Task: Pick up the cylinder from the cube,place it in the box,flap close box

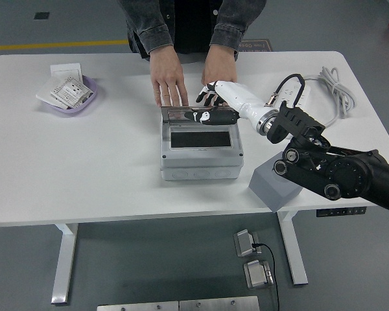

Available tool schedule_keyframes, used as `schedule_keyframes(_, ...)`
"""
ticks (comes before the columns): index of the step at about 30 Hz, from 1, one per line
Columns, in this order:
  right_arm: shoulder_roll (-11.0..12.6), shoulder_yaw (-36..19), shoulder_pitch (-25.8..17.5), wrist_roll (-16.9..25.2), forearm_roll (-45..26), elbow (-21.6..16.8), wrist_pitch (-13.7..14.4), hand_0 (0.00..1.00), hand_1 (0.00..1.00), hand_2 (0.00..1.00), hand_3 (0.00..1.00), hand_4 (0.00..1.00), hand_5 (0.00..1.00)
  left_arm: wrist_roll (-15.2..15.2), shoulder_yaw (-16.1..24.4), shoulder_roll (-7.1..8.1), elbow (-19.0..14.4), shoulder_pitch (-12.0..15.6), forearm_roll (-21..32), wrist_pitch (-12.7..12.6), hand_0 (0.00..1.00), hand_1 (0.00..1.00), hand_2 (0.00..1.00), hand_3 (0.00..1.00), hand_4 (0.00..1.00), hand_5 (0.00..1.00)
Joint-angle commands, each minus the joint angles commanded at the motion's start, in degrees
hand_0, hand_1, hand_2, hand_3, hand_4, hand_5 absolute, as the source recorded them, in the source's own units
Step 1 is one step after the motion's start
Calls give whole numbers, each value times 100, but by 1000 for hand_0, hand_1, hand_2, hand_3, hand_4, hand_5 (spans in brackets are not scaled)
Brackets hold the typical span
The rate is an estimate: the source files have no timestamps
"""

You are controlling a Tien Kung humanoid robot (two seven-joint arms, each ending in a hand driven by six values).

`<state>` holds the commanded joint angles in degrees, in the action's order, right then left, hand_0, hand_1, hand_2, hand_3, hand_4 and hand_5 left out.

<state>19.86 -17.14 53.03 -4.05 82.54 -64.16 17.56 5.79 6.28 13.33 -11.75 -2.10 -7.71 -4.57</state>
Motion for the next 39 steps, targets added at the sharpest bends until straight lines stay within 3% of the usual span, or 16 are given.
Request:
schedule_keyframes(9, 213, 24, -303, -60, 142, -412, 7, 573, 482, 567, 647, 904, 794, 0, 16, -3, 0, 11, -8, 0, 616, 640, 573, 553, 577, 75)
schedule_keyframes(22, 344, -445, -682, -67, 311, -516, 29, 547, 476, 567, 646, 900, 804, -1, -23, -8, 20, 50, 45, -1, 616, 638, 573, 553, 574, 71)
schedule_keyframes(29, 555, -1294, -1124, -208, 843, -820, -52, 549, 474, 564, 645, 898, 812, -1, -82, -9, 34, 63, 122, 3, 616, 638, 572, 553, 573, 70)
schedule_keyframes(35, 735, -2322, -1849, -258, 1347, -1424, -36, 548, 469, 564, 639, 896, 817, 0, -67, 14, 50, 87, 152, 6, 616, 638, 572, 552, 571, 71)
schedule_keyframes(39, 715, -3094, -2402, -66, 1230, -1818, 120, 548, 469, 564, 639, 896, 817, 0, -24, 27, 58, 113, 145, 9, 616, 638, 572, 552, 571, 71)
